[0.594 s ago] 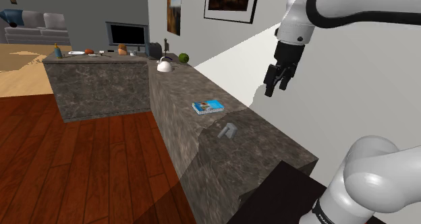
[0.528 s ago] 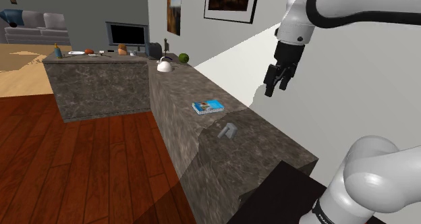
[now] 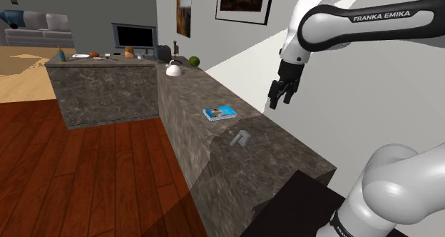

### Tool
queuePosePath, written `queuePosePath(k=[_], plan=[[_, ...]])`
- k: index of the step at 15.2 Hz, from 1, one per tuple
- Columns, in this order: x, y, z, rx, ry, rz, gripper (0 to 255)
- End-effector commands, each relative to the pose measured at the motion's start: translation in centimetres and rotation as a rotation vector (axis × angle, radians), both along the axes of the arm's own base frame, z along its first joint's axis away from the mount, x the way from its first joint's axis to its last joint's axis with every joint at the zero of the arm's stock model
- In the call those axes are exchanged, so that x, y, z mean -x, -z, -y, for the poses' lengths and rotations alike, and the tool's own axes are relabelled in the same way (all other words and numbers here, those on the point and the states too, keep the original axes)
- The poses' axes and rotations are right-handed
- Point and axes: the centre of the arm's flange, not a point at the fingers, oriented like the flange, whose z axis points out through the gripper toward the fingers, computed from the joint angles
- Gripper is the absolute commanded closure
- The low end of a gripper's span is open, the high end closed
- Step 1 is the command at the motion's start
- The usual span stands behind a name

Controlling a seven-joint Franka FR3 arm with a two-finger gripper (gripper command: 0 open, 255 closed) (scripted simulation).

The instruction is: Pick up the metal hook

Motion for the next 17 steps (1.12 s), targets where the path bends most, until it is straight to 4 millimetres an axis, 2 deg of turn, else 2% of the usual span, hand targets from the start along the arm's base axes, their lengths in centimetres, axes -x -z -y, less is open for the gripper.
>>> queuePosePath(k=[1, 17], plan=[[-1.6, 1.8, 1.7, -0.015, 0.004, -0.001, 0], [-12.9, 17.1, 13.3, -0.140, 0.038, -0.024, 0]])
